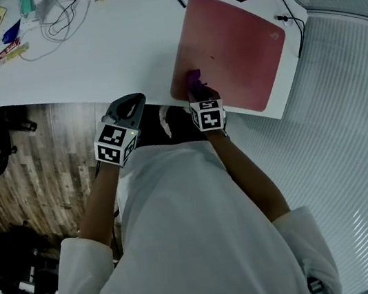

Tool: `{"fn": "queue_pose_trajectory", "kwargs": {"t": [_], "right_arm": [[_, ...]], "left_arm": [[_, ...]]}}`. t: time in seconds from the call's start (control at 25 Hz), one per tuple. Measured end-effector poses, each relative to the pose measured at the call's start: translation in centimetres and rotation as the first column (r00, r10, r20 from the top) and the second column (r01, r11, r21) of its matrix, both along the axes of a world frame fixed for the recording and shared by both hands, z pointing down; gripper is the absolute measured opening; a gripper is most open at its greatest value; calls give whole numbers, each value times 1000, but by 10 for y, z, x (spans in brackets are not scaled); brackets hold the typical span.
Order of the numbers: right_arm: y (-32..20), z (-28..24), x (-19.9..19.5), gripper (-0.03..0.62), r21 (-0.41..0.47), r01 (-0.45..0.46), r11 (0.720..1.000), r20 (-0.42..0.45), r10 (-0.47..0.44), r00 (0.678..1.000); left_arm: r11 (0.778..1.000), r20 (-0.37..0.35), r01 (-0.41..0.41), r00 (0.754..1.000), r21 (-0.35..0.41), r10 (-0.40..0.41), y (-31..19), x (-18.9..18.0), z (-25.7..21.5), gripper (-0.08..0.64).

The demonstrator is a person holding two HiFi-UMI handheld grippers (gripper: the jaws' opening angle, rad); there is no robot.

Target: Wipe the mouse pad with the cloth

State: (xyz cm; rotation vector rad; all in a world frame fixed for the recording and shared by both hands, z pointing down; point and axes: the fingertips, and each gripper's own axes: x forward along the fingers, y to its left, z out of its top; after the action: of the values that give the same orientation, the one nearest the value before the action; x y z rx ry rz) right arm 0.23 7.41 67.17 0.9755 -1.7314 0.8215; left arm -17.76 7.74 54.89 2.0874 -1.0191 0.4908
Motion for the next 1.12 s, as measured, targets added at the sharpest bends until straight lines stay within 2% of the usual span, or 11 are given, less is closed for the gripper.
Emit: {"fn": "queue_pose_trajectory", "kwargs": {"t": [0.32,0.52,0.68,0.88,1.12], "right_arm": [[-2,0,-31,133,-6,50,999,-3,-50,999],[-3,-2,-61,133,-26,104,994,35,-103,994],[-14,-11,-76,133,-12,109,994,75,-108,991],[-45,-29,-76,133,47,82,996,126,-87,988],[-71,-18,-62,133,33,51,998,178,-56,982]], "left_arm": [[999,-2,54,999,-1,-54,4,-27,1,17],[998,2,68,998,9,-68,3,-41,-2,18],[997,11,78,997,24,-79,-3,-50,-7,18],[997,28,66,997,35,-67,-13,-50,-11,18],[997,46,67,997,38,-68,-25,-33,-17,18]]}}
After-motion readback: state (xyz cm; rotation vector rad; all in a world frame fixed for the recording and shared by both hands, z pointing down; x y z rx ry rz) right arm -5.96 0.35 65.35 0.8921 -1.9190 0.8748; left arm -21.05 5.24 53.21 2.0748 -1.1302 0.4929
